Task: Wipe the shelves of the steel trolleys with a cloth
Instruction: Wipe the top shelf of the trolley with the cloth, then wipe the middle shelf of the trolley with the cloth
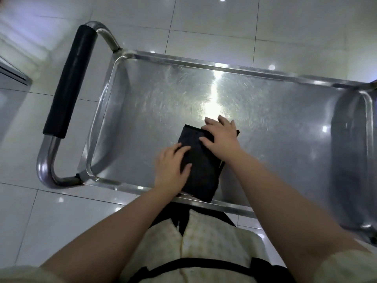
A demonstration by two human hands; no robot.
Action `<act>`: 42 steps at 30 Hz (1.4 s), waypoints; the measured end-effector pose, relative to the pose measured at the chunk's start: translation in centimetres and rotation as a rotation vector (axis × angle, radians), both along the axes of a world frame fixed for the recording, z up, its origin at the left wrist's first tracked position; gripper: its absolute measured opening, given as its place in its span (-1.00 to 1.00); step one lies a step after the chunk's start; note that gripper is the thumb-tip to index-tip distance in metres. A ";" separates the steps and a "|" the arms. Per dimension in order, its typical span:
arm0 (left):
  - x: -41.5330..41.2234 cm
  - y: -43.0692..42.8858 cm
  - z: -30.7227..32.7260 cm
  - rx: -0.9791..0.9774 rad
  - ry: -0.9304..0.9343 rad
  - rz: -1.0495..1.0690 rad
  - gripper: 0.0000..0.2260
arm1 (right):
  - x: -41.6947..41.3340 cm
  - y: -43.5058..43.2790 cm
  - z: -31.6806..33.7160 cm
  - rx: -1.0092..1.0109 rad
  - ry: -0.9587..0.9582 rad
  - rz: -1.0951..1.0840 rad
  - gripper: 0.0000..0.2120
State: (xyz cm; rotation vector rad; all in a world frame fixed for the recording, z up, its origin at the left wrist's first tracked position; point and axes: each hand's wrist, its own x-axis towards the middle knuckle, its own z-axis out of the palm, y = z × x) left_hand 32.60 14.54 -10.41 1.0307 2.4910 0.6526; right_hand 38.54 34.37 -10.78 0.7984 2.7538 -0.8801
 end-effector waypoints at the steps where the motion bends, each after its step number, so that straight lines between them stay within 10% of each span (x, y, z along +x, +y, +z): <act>1: -0.4 -1.1 -0.1 -0.048 -0.029 0.090 -0.55 | -0.6 -0.7 0.1 0.009 -0.017 0.034 -0.61; 6: 0.1 -4.3 0.3 -0.025 -0.356 0.343 -0.44 | -2.8 -3.4 0.5 0.083 0.001 0.028 -0.50; 13: -0.7 -3.4 1.1 -0.162 -0.463 0.320 -0.82 | -2.1 -2.9 2.4 -0.052 -0.059 -0.134 -0.56; 28: -4.5 -6.5 10.5 0.494 -0.278 0.019 -0.77 | 9.9 -12.7 12.9 -0.255 0.509 -0.788 -0.71; 42: 8.2 -14.5 11.4 0.673 -0.305 0.101 -0.71 | 21.7 -22.9 12.7 -0.276 0.669 -0.860 -0.71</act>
